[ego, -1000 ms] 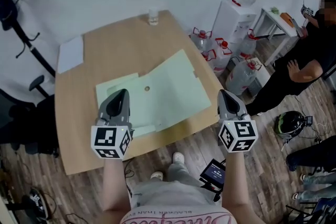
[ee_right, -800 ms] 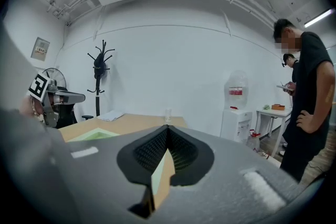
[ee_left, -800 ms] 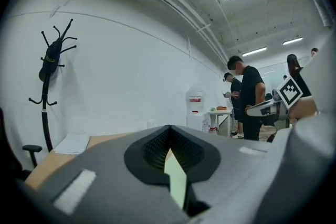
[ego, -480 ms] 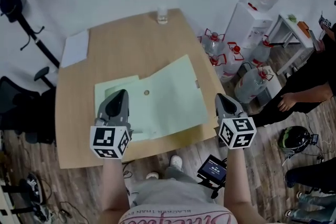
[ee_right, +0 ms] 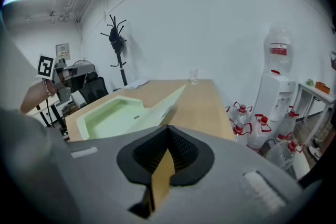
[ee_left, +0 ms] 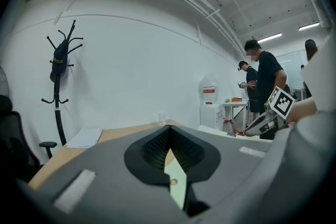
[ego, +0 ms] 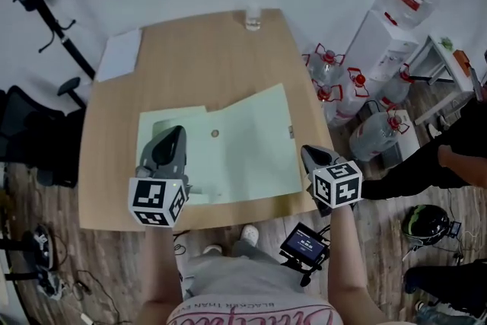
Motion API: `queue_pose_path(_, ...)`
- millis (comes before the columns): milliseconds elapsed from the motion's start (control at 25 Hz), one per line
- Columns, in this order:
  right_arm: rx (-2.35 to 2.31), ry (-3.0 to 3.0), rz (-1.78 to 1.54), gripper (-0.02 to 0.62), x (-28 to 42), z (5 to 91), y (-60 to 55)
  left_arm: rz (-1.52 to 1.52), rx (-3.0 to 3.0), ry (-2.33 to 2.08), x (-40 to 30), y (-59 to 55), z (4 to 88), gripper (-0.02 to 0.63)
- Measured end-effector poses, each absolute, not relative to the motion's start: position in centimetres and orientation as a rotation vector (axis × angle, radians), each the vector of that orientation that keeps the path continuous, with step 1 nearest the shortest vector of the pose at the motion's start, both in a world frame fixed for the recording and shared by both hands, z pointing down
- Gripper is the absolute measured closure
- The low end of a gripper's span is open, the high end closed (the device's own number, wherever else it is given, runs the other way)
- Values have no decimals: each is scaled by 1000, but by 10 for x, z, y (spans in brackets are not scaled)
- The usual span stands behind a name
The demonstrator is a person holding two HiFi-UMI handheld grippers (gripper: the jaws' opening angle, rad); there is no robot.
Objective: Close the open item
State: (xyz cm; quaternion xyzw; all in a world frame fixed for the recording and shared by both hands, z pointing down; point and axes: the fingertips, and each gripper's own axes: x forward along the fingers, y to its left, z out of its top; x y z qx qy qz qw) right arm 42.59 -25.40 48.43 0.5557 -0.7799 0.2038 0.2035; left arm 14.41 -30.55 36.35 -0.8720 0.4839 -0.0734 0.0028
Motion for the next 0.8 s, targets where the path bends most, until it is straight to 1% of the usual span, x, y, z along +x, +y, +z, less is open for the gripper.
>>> queue_pose_path(320, 1256, -2195, 564, 594, 408, 508, -268, -266, -2712, 1583, 145, -308, 371, 592)
queue_pose_path(800, 1037, -2322, 504, 594, 357, 499, -281, -294, -2671, 1677, 122, -306, 381, 592)
